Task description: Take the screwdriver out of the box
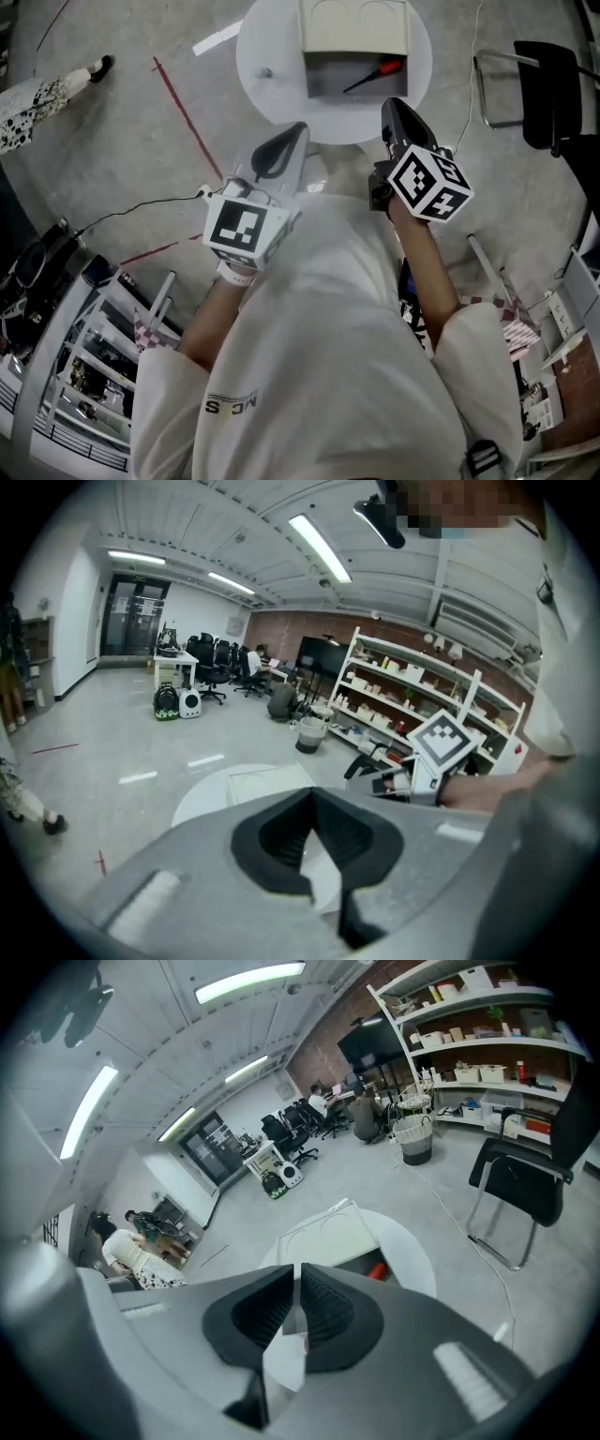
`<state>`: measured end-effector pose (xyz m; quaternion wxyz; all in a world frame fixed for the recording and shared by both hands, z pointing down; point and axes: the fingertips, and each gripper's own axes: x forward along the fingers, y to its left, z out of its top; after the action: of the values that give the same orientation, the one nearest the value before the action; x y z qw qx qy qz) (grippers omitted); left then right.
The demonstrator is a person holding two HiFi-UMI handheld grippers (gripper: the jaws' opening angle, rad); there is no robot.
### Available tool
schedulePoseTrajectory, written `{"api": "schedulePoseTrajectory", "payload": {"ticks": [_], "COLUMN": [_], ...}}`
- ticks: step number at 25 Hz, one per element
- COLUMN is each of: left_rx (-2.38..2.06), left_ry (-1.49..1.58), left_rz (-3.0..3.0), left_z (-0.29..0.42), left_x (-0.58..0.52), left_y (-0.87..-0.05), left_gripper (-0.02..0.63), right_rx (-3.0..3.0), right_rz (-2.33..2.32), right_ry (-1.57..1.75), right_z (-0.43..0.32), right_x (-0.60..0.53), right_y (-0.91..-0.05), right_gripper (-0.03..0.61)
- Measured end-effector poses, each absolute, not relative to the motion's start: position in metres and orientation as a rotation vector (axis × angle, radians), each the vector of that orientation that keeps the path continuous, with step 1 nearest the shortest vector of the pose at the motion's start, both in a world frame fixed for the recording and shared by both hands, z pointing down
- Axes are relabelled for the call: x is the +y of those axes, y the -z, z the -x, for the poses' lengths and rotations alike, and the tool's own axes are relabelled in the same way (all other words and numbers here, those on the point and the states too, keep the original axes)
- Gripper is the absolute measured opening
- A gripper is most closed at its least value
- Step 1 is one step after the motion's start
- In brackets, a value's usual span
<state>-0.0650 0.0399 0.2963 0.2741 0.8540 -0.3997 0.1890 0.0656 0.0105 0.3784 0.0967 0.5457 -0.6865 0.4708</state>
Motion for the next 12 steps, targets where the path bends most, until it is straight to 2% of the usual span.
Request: {"api": "schedulePoseTrajectory", "payload": {"ticks": [12], "left_rx": [-0.981], "left_ry": [-0.541], "left_rz": [-2.247], "left_z": [0.047], "left_x": [0.003], "left_y": [-0.358], "left_gripper": [0.002], "right_rx": [-1.778], "right_rz": [-1.674], "right_ry": [-1.571], "right_z": [-0.075], "right_x": [-0.027], "right_y": [-0.463], "right_gripper": [0.041]}}
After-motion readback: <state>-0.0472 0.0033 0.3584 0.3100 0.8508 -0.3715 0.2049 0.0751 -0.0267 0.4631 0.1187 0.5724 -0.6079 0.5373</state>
